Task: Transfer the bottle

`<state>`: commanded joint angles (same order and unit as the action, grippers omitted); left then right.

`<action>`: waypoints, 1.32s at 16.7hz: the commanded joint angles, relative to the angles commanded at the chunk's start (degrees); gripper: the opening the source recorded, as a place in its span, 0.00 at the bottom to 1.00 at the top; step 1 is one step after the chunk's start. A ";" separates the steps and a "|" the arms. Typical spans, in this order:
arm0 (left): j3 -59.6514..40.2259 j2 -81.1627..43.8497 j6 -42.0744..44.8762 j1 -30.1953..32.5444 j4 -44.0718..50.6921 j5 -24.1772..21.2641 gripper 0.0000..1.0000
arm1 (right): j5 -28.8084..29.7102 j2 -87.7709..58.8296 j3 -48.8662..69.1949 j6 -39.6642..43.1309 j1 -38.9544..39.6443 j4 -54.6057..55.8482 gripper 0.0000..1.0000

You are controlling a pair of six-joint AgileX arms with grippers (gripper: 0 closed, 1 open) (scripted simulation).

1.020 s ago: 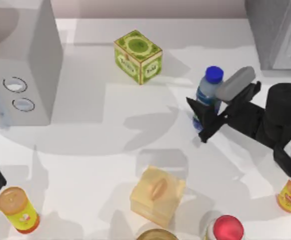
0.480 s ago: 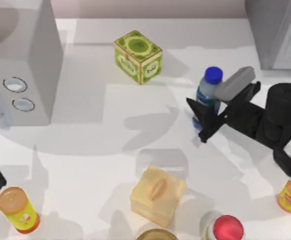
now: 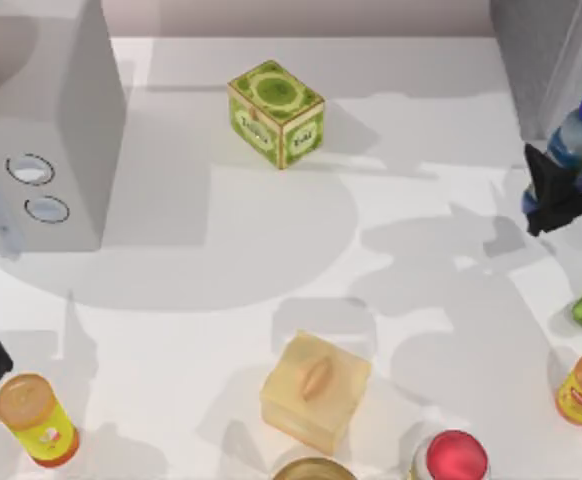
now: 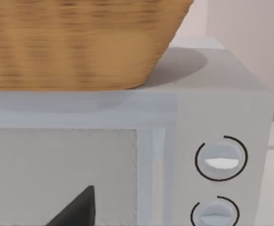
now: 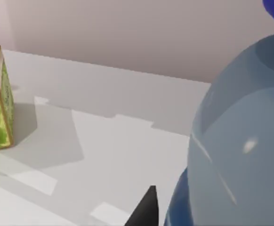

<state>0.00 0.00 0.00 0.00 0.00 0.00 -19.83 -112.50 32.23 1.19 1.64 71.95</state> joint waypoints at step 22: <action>0.00 0.00 0.00 0.00 0.00 0.00 1.00 | 4.18 -2.47 -5.92 1.20 -20.39 3.46 0.00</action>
<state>0.00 0.00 0.00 0.00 0.00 0.00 -15.66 -114.97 26.31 2.39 -18.75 75.40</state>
